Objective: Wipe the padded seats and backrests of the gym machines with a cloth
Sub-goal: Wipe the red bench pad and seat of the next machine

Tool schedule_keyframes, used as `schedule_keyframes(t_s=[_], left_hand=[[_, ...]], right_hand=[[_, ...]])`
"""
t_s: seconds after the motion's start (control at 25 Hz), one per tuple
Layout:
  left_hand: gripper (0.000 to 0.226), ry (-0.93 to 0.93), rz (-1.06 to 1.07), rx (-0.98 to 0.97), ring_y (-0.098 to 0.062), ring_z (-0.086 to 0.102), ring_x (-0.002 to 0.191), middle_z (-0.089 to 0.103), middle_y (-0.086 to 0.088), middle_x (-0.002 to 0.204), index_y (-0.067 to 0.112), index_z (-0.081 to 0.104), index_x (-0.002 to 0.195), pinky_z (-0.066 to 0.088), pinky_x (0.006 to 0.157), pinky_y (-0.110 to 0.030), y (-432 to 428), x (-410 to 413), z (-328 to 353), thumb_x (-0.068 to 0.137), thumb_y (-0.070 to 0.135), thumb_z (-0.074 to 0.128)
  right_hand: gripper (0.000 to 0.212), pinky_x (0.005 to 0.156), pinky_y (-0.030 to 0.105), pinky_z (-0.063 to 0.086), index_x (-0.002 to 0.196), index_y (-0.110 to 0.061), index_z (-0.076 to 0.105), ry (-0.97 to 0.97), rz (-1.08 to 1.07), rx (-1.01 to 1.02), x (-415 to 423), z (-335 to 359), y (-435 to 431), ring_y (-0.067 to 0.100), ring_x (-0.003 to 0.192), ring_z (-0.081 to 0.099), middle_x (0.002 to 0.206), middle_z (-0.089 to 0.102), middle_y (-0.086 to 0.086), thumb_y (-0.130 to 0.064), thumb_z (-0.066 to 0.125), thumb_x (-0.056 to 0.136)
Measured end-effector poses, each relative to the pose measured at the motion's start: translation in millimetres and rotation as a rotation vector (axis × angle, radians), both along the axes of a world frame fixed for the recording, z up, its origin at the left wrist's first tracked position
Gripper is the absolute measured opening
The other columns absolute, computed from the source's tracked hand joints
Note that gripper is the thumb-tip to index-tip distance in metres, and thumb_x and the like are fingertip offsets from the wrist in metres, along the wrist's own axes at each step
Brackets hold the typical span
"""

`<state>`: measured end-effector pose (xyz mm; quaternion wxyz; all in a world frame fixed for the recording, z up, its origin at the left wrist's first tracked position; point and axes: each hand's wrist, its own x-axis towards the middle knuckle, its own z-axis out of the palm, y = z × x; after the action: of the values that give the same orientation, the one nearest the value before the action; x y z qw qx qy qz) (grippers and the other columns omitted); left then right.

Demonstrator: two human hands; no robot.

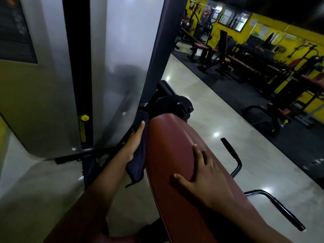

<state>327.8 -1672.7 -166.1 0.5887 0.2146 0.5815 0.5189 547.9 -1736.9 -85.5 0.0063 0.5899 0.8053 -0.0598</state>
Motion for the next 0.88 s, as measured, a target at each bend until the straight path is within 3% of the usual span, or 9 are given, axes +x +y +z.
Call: schedule_keyframes(t_s=[0.08,0.16,0.24,0.36,0.48,0.6,0.68,0.8,0.88], left_hand=[[0.089,0.078,-0.122,0.040,-0.024,0.047,0.128,0.049,-0.009,0.141,0.015,0.040,0.142,0.032,0.112,-0.037,5,-9,24,0.077,0.075,0.044],[0.070,0.186,-0.215,0.076,-0.022,0.042,0.132,0.046,-0.006,0.142,0.011,0.039,0.142,0.028,0.105,-0.026,19,-14,43,0.090,0.059,0.041],[0.057,0.278,-0.290,0.089,-0.018,0.048,0.120,0.052,-0.004,0.132,0.008,0.047,0.136,0.029,0.091,-0.022,30,-15,67,0.095,0.048,0.042],[0.052,0.312,-0.312,0.135,-0.012,0.053,0.094,0.058,-0.009,0.129,0.006,0.056,0.126,0.036,0.082,-0.020,41,-13,77,0.094,0.046,0.047],[0.060,0.277,-0.125,0.151,-0.018,0.047,0.122,0.047,-0.010,0.141,0.006,0.039,0.140,0.030,0.091,-0.017,26,-11,56,0.095,0.046,0.044],[0.098,0.203,-0.057,0.063,-0.026,0.038,0.135,0.040,-0.010,0.148,0.012,0.031,0.146,0.028,0.113,-0.034,6,-6,17,0.075,0.079,0.043],[0.120,0.154,0.031,-0.004,-0.028,0.046,0.129,0.046,-0.012,0.144,0.017,0.038,0.143,0.034,0.111,-0.045,9,-4,-43,0.053,0.096,0.039],[0.101,0.055,0.160,-0.065,-0.034,0.051,0.122,0.050,-0.015,0.137,0.009,0.041,0.139,0.040,0.105,-0.048,-40,21,-52,0.072,0.084,0.040],[0.100,-0.034,0.196,-0.056,-0.032,0.053,0.120,0.053,-0.012,0.135,0.010,0.044,0.137,0.042,0.103,-0.047,-78,36,-42,0.069,0.083,0.045]], right_hand=[[0.103,0.115,0.045,0.022,0.145,-0.032,-0.019,-0.013,-0.008,0.007,-3,2,-1,0.025,0.144,0.012,0.158,0.000,0.005,-0.081,0.036,0.073],[0.103,0.114,0.043,0.022,0.144,-0.033,-0.020,-0.020,-0.014,0.017,-3,0,-2,0.024,0.144,0.013,0.157,0.002,0.004,-0.085,0.029,0.070],[0.103,0.113,0.042,0.023,0.143,-0.034,-0.022,-0.038,-0.011,0.026,-4,0,-2,0.024,0.144,0.014,0.157,0.001,0.004,-0.087,0.020,0.065],[0.101,0.114,0.042,0.022,0.143,-0.035,-0.021,-0.040,-0.030,0.012,-4,1,-2,0.024,0.144,0.012,0.158,0.000,0.003,-0.084,0.030,0.071],[0.099,0.114,0.043,0.024,0.145,-0.034,-0.018,-0.029,-0.028,0.014,-5,2,-3,0.023,0.144,0.013,0.157,0.002,0.003,-0.080,0.035,0.075],[0.098,0.112,0.043,0.027,0.146,-0.033,-0.013,-0.007,-0.023,0.037,-5,3,-2,0.025,0.143,0.017,0.157,0.005,0.003,-0.080,0.037,0.075],[0.099,0.111,0.045,0.027,0.147,-0.033,-0.011,0.004,-0.027,0.035,-4,1,-3,0.027,0.142,0.019,0.157,0.006,0.004,-0.079,0.039,0.075],[0.098,0.112,0.045,0.027,0.148,-0.031,-0.005,0.046,-0.024,0.011,-2,2,-2,0.028,0.142,0.020,0.157,0.010,0.006,-0.077,0.043,0.075],[0.089,0.113,0.041,0.027,0.149,-0.028,0.006,0.128,0.035,0.031,-3,8,-9,0.025,0.141,0.022,0.156,0.015,0.003,-0.067,0.048,0.081]])
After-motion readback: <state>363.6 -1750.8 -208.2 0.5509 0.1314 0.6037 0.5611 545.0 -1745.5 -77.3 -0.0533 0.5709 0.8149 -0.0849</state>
